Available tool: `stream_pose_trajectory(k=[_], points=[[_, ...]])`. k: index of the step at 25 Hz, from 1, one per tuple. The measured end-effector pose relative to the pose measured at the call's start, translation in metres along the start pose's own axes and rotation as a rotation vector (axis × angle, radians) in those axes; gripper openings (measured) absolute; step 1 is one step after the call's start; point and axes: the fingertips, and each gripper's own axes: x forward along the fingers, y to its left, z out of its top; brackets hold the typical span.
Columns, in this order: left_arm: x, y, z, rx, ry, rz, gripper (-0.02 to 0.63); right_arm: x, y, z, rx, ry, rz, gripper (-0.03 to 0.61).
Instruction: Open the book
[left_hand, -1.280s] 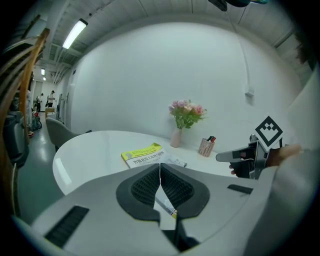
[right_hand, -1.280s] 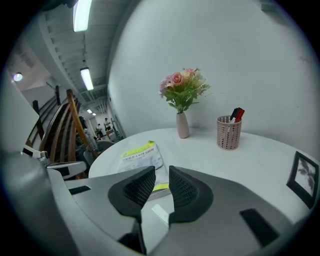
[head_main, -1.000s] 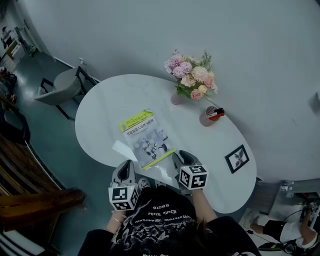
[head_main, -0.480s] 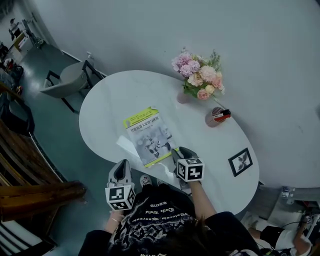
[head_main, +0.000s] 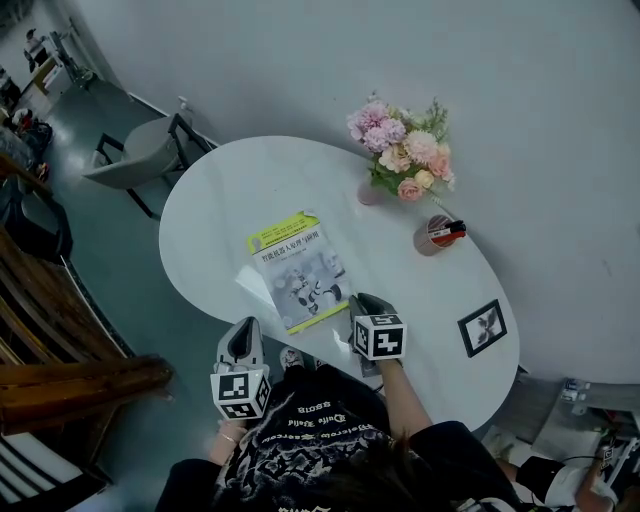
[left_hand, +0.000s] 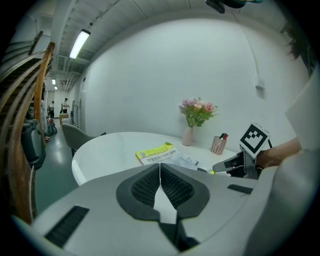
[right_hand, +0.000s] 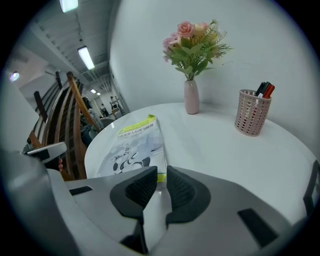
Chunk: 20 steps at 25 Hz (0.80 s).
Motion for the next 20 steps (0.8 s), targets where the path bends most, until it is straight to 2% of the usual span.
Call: stream_pose_trajectory(k=[10, 14, 20], points=[[0.007, -0.001, 0.002, 0.026, 0.014, 0.001, 0.025, 0.008, -0.003, -0.005, -0.010, 0.064, -0.027, 0.080], [0.009, -0.002, 0.000, 0.027, 0.020, -0.004, 0.025, 0.007, -0.007, -0.005, -0.008, 0.064, -0.047, 0.040], [0.011, 0.001, -0.002, 0.014, 0.023, 0.002, 0.025, 0.007, -0.005, -0.003, -0.031, 0.054, -0.058, 0.029]])
